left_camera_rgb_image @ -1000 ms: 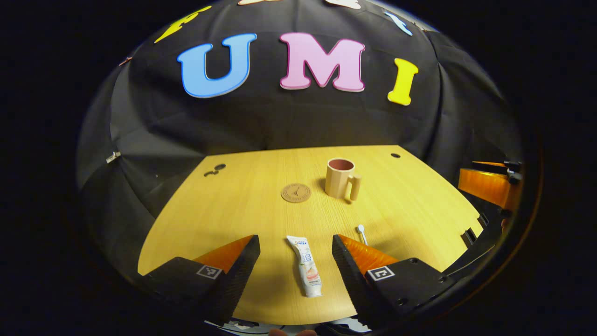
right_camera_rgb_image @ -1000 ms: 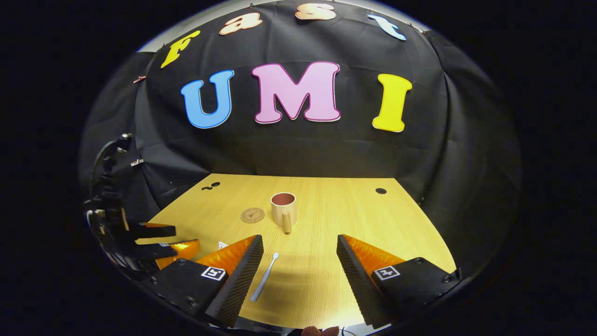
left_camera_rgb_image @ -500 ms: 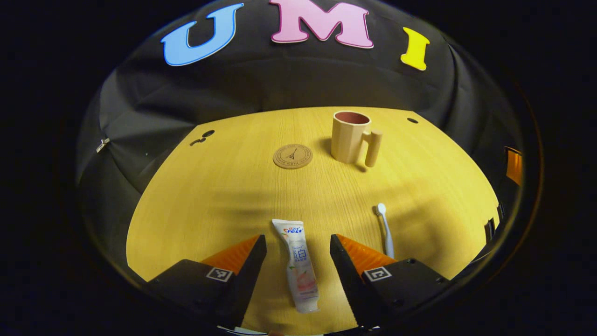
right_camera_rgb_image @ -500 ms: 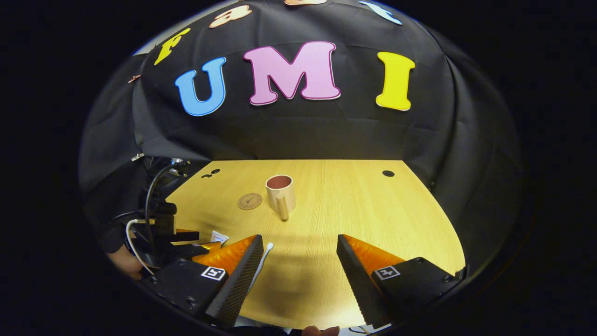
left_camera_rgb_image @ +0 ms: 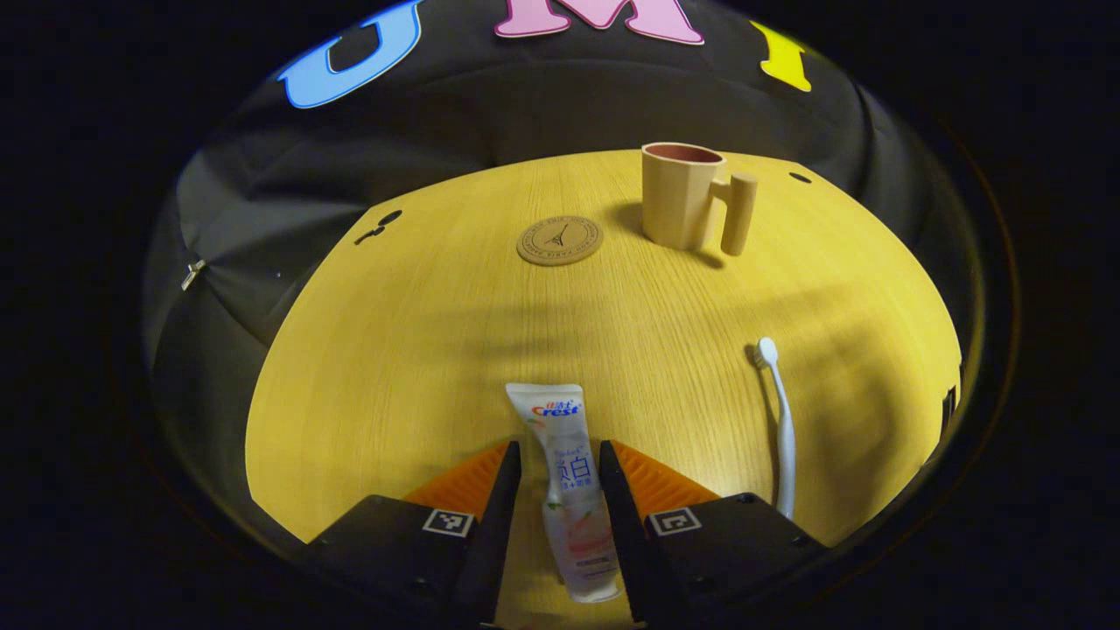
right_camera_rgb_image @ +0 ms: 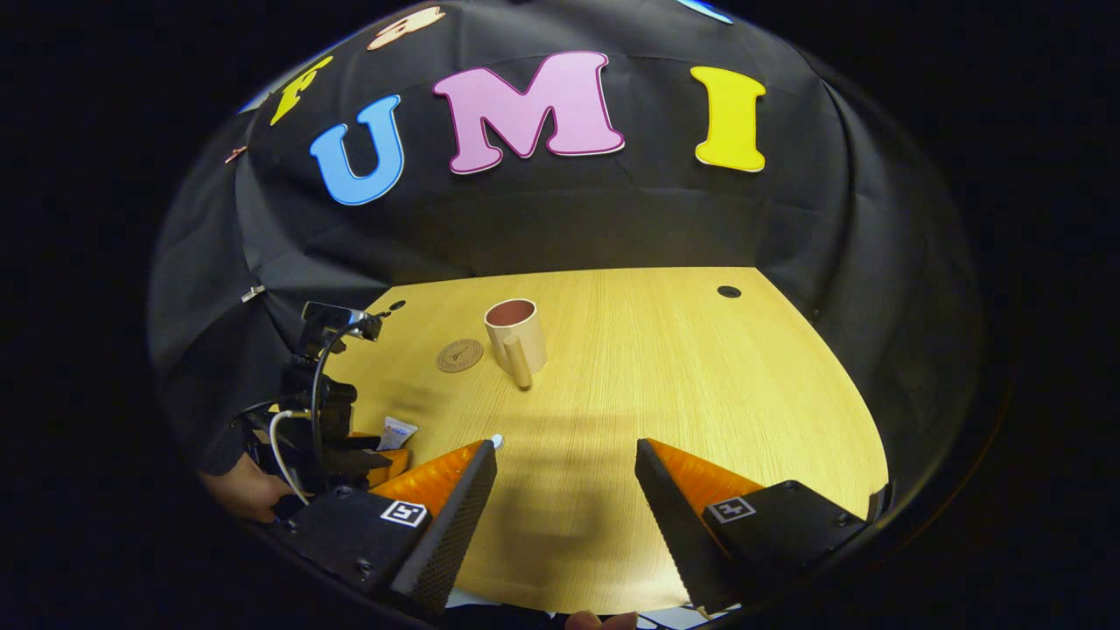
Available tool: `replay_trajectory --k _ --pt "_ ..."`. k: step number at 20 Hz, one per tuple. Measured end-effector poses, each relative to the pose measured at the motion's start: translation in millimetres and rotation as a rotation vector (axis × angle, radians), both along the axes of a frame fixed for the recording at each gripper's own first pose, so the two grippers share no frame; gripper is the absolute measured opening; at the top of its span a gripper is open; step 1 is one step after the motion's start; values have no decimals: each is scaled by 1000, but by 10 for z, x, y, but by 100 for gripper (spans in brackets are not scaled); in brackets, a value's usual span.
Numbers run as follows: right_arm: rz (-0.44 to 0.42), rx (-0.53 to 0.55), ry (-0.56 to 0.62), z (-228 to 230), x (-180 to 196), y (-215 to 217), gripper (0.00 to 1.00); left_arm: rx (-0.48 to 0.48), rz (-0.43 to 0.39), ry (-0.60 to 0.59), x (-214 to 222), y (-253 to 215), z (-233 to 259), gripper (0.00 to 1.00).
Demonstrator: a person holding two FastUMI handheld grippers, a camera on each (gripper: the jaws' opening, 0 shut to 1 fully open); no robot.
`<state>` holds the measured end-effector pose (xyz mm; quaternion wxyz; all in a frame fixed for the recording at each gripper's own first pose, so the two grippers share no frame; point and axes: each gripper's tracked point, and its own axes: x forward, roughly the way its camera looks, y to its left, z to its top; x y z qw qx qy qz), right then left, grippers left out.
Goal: Put the toothbrush and toothpaste on the desktop into the cup, then pick up the cup and place it on the coaster on the desktop.
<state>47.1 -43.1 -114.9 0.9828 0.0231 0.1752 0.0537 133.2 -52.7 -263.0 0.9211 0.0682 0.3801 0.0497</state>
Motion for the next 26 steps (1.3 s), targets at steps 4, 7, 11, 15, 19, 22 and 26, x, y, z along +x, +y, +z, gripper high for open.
replay_trajectory --k 4,7,11,15,19,22,26 --pt "6 -5 13 -60 14 97 99 -12 -41 -9 16 -72 3 54" --pt "8 -7 29 -108 27 204 99 -30 -59 -8 13 -81 12 36" --pt "3 -26 61 -173 54 350 99 -155 -110 5 3 -149 57 29" --pt "0 -31 115 -289 108 571 99 -307 -174 -53 -40 -214 358 32" --pt "-6 -67 183 -494 224 800 99 -335 -230 -136 -159 -107 769 27" --pt "4 -91 282 -762 253 966 96 -348 -244 -152 -316 25 879 28" --pt "6 -131 357 -1035 338 1105 94 -337 -239 -135 -580 211 849 27"
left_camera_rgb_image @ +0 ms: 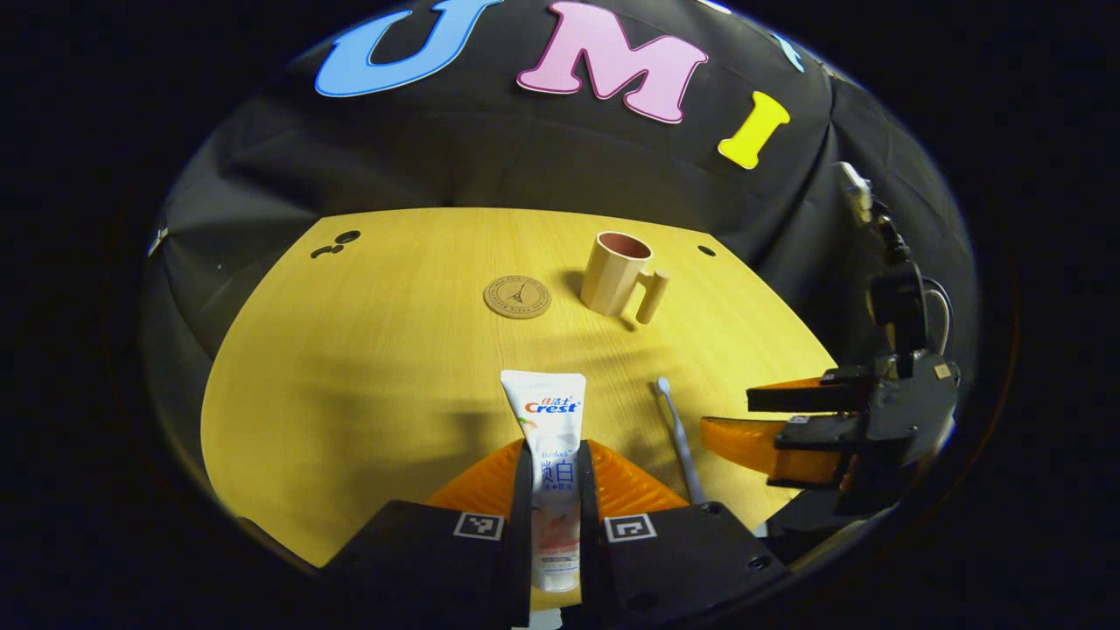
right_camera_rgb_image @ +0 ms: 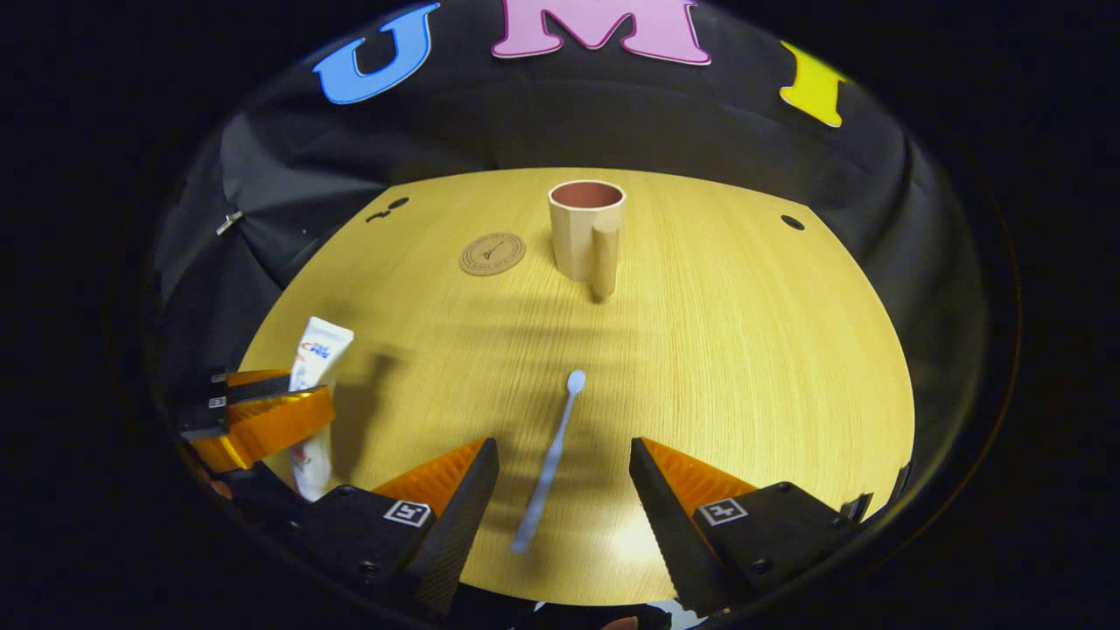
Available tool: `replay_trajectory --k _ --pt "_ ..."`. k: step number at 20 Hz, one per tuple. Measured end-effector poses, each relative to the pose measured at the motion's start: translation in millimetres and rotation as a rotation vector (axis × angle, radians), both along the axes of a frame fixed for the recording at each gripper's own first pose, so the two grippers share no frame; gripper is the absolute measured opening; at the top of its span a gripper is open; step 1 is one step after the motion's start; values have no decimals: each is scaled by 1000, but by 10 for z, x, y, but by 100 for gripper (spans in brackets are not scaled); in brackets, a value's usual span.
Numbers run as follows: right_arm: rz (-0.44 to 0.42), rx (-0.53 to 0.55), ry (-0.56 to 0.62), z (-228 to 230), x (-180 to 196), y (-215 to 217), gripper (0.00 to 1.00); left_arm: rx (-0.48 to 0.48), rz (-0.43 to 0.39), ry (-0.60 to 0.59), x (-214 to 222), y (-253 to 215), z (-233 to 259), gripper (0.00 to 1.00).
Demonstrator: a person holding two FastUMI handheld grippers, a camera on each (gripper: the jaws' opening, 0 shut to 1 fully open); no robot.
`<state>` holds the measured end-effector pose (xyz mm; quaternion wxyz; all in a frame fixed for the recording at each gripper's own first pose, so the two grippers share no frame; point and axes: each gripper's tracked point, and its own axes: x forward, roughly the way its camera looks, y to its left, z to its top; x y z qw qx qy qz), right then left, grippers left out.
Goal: Put the toothbrush and toothpaste on the desktop into the cup, then pick up the cup and place it on the coaster on the desktop.
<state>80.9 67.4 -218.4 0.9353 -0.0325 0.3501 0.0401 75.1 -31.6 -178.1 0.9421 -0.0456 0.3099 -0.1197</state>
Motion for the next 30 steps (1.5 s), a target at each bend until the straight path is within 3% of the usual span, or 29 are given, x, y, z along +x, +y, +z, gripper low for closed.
replay_trajectory --k 7,12,15,17,18,20,21,23,25,30 --pt "-24 -46 94 -318 227 17 83 -11 28 34 -336 256 -152 27" --pt "-73 -54 138 -466 328 -15 58 -24 54 44 -396 375 -208 27" --pt "-92 -41 156 -506 354 -1 52 -28 67 46 -411 422 -231 27" --pt "-108 -16 175 -499 366 23 37 -31 77 51 -438 448 -247 27" --pt "-114 -18 184 -497 366 0 23 -33 81 54 -442 453 -251 27" --pt "-126 -11 195 -515 361 -9 13 -36 88 57 -432 444 -256 27" --pt "-114 -8 208 -512 350 6 10 -38 91 56 -417 422 -259 32" --pt "-82 -2 196 -517 336 23 8 -39 93 48 -385 391 -222 27" --pt "-53 19 157 -455 331 43 8 -47 95 31 -343 357 -152 32" --pt "-7 123 -31 -17 296 22 5 -120 109 -65 -141 206 162 27"
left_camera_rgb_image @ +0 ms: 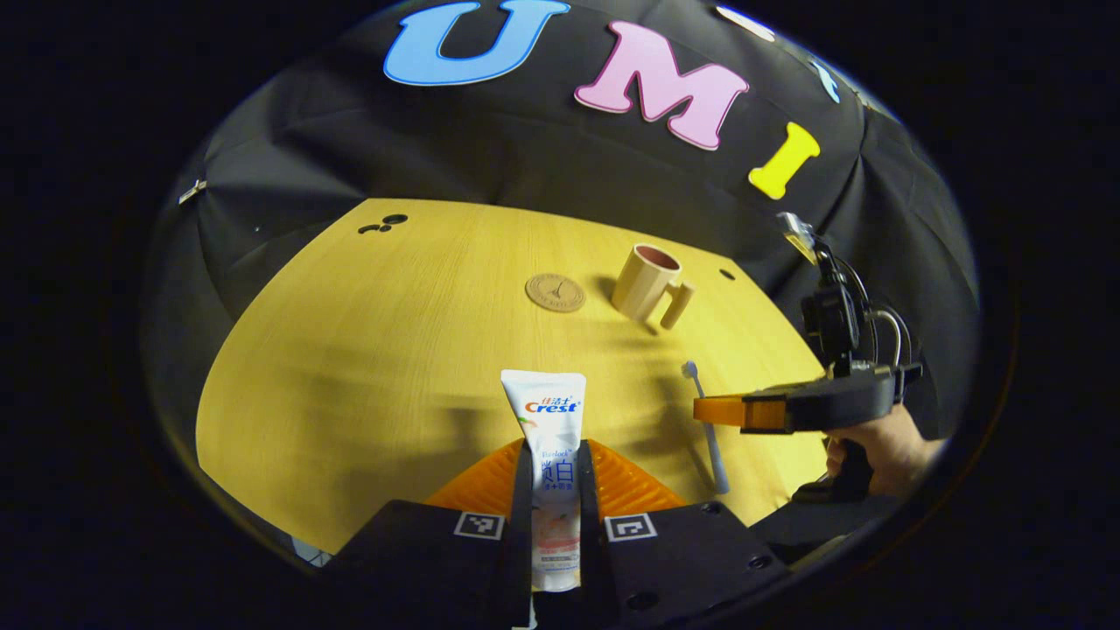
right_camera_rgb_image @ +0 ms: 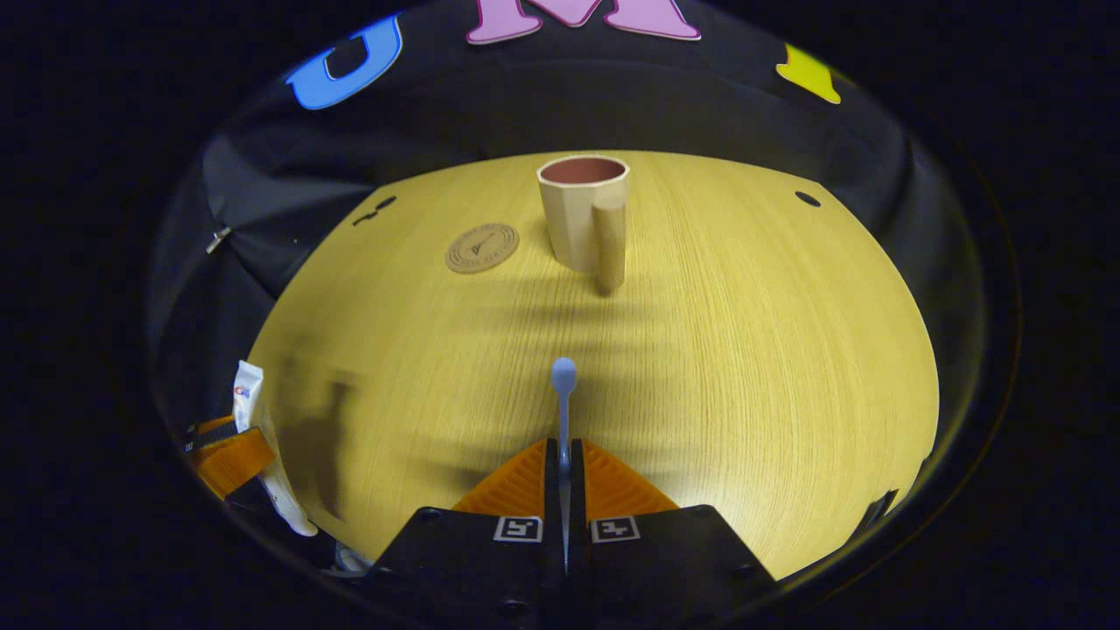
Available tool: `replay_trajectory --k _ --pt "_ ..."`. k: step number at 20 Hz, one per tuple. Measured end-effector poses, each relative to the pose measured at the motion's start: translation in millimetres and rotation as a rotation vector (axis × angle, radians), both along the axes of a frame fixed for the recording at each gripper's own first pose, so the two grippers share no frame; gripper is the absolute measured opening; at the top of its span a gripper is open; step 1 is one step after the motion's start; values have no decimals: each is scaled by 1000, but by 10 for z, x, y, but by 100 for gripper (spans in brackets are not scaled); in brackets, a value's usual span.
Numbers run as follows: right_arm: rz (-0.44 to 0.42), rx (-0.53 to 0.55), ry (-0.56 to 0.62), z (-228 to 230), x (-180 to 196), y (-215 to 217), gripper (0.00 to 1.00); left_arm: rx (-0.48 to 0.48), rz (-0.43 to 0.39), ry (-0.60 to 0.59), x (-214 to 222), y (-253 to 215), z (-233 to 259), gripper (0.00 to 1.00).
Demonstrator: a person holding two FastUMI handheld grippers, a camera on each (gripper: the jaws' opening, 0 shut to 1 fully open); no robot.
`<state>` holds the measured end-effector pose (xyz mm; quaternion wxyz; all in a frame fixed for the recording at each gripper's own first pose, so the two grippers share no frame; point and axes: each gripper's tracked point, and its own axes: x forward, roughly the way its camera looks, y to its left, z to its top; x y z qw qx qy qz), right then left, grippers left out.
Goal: Put the toothbrush and toothpaste on the desktop into the cup, then pick up the cup and place it on the coaster on the desktop.
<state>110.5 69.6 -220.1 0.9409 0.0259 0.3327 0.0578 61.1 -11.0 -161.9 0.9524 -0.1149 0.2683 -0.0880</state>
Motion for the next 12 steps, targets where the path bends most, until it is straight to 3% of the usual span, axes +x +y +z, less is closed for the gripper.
replay_trajectory --k 3,4,5,12 --pt "18 82 -104 277 -39 -4 6 -68 -2 -90 199 -160 265 27" --pt "24 105 -137 365 -36 -14 6 -103 -20 -119 277 -256 384 31" --pt "32 120 -169 443 -45 -29 5 -134 -37 -155 361 -350 528 27" --pt "110 185 -298 771 -8 -104 5 -270 -87 -436 1170 -850 1384 27"
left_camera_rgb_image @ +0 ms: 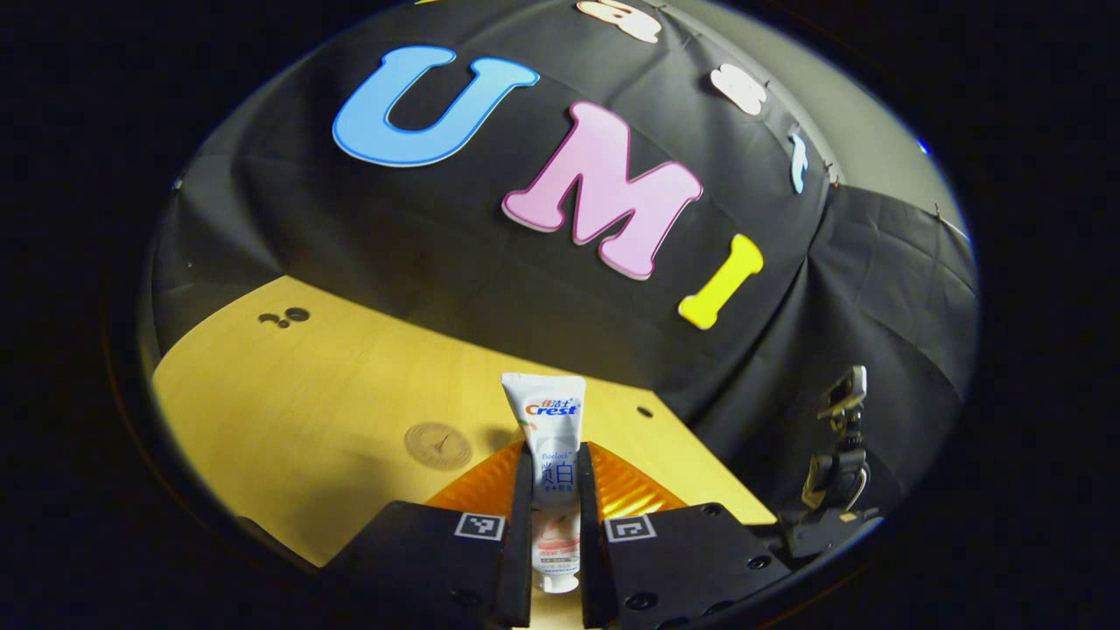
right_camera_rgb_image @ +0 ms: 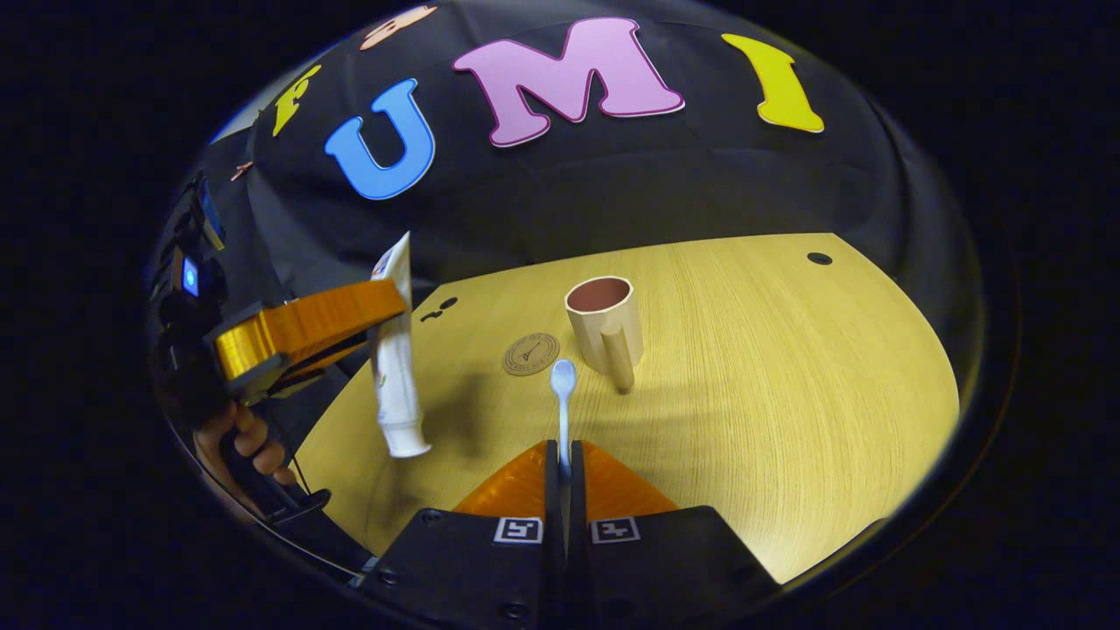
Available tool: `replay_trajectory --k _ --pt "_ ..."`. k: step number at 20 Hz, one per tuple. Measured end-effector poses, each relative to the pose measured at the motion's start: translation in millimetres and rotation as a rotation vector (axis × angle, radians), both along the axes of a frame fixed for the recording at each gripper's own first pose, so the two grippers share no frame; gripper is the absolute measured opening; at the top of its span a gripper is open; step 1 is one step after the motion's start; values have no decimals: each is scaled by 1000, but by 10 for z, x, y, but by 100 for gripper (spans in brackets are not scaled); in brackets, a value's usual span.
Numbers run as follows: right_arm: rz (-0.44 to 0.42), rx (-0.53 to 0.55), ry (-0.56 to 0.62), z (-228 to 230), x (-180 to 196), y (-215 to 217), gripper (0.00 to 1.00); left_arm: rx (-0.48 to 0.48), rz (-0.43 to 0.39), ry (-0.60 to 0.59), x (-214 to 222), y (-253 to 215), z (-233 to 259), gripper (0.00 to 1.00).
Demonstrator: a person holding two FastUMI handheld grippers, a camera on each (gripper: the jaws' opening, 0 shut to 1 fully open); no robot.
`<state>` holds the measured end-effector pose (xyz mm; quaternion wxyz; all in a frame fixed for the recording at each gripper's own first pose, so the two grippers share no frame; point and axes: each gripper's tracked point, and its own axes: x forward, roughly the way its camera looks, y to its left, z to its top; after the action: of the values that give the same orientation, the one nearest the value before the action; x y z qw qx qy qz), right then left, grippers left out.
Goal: Put the toothbrush and toothpaste on the desktop into the cup, then pick up the cup and place it on the coaster on the desktop.
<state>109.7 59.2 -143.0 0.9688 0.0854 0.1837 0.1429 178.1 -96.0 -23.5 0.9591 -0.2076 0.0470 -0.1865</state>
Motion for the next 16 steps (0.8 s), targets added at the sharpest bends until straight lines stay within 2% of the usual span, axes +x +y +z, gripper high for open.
replay_trajectory --k 4,8,16 --pt "29 42 -43 81 41 -76 5 -37 -27 -126 349 -226 132 27" --pt "34 72 -77 124 139 -209 5 -39 3 -212 675 -355 204 27" --pt "79 95 -67 -51 160 -321 5 -35 46 -350 1276 -542 397 27"
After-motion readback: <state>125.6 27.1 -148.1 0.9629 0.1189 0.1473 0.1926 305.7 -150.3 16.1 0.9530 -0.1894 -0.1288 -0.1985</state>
